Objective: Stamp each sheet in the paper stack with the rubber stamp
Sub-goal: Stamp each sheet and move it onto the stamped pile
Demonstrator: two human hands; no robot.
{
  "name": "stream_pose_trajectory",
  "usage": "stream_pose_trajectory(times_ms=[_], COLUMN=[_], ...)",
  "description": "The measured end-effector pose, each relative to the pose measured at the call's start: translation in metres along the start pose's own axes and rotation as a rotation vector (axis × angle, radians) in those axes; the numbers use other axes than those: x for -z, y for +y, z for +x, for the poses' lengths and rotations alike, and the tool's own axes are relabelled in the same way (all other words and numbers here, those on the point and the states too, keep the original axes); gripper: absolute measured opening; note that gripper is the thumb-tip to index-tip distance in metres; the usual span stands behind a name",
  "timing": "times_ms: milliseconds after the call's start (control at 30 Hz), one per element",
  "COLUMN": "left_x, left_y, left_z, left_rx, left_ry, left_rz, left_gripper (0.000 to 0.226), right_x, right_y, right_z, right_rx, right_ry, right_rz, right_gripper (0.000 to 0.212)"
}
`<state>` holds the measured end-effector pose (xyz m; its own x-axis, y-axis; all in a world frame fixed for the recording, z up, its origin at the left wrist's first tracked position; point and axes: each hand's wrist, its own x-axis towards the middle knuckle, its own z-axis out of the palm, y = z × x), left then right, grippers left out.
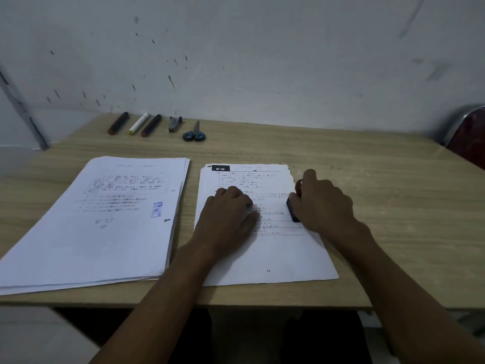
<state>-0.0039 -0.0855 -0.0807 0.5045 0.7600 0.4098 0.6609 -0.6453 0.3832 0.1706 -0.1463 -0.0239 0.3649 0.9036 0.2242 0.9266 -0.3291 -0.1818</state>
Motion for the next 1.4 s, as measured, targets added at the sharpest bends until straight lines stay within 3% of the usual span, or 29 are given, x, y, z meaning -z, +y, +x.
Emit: stream_pose_trajectory(times_ms=[167, 967, 1167, 1400], left_x=[0.002, 0.005, 0.005, 0.005], left_y=[0.001, 0.004, 0.004, 0.001], left_z=[0.0, -0.002, -0.004, -0.001], left_rx=[-0.002, 0.025, 0.016, 0.018], left_ry=[-0.003, -0.039, -0.032, -0.042], left_rz=[0.006, 0.018, 0.009, -0.001], left_gripper=[0.024, 0.026, 0.033, 0.037], right_x=[-0.002, -0.003, 0.011, 0.028], right_y=[-0.002, -0.002, 0.002, 0.05], right_z=[0.001, 0.001, 0.002, 0.014], right_rx=[0.012, -0.011, -0.1, -0.271], right_ry=[0.024, 0.01, -0.093, 0.153], right_rz=[-0.069, -0.015, 0.106, 0.342], right_gripper=[0.018, 0.019, 0.026, 0.029])
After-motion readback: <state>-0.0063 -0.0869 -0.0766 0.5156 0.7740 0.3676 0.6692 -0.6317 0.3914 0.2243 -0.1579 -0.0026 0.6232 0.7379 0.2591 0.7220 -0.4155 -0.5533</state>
